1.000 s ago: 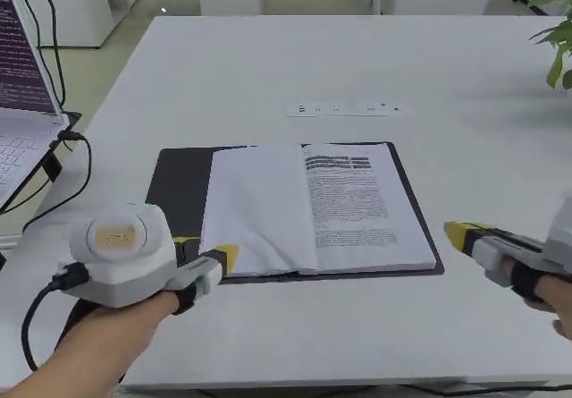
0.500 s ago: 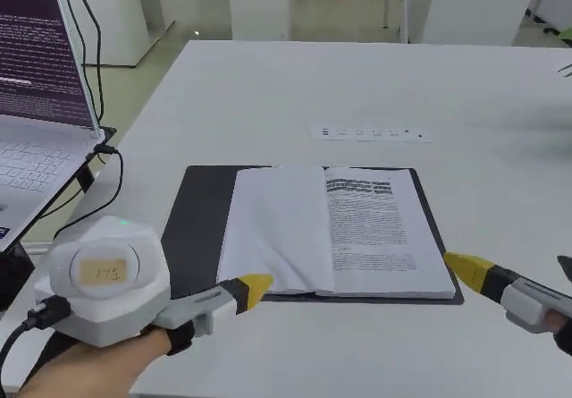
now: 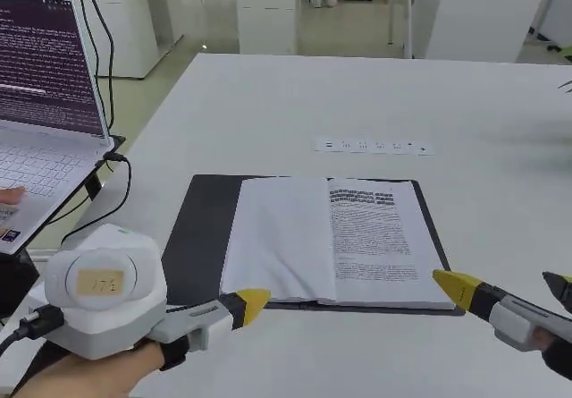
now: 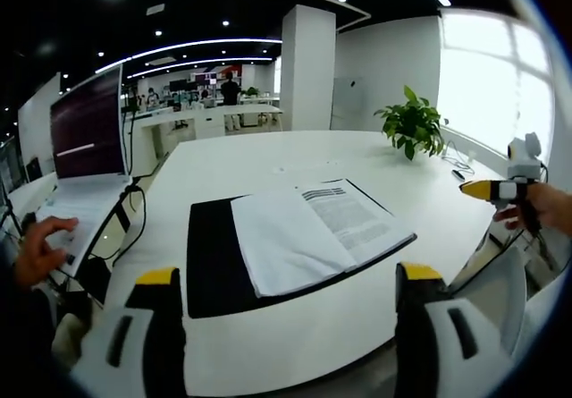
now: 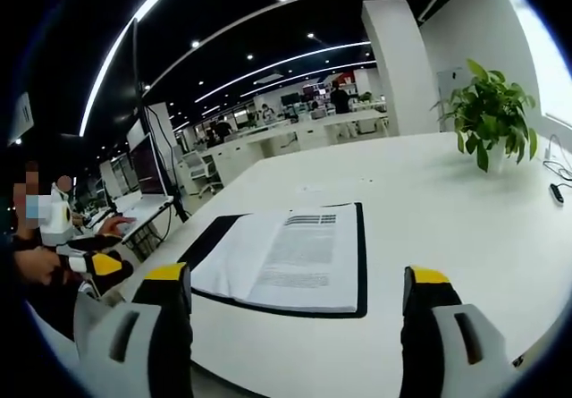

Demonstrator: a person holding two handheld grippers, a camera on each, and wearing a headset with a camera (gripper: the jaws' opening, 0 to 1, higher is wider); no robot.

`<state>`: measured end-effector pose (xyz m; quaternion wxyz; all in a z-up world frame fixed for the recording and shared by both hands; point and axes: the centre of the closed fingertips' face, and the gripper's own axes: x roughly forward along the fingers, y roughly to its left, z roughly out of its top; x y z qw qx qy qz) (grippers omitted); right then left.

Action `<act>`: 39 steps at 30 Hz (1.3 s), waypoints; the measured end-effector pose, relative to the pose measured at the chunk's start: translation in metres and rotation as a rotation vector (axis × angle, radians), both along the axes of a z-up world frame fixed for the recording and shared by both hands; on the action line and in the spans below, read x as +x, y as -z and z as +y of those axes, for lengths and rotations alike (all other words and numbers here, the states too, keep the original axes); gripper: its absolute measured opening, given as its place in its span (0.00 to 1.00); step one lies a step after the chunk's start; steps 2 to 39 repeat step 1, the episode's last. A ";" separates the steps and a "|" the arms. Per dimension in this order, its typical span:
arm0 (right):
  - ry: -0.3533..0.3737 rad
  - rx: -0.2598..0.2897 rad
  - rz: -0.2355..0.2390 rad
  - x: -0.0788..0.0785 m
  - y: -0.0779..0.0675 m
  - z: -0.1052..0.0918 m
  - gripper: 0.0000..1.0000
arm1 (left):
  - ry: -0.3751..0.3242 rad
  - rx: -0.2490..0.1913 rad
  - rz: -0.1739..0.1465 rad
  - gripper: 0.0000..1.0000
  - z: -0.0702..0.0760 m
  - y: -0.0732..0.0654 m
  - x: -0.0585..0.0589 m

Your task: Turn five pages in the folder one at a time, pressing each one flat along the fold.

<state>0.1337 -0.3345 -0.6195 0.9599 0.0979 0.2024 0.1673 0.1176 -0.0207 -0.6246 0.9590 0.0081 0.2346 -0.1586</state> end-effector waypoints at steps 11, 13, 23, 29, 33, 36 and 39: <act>0.002 0.001 0.000 0.000 0.000 0.000 0.98 | 0.001 0.002 -0.001 0.99 0.000 0.000 0.000; 0.002 0.001 0.000 0.000 0.000 0.000 0.98 | 0.001 0.002 -0.001 0.99 0.000 0.000 0.000; 0.002 0.001 0.000 0.000 0.000 0.000 0.98 | 0.001 0.002 -0.001 0.99 0.000 0.000 0.000; 0.002 0.001 0.000 0.000 0.000 0.000 0.98 | 0.001 0.002 -0.001 0.99 0.000 0.000 0.000; 0.002 0.001 0.000 0.000 0.000 0.000 0.98 | 0.001 0.002 -0.001 0.99 0.000 0.000 0.000; 0.002 0.001 0.000 0.000 0.000 0.000 0.98 | 0.001 0.002 -0.001 0.99 0.000 0.000 0.000; 0.002 0.001 0.000 0.000 0.000 0.000 0.98 | 0.001 0.002 -0.001 0.99 0.000 0.000 0.000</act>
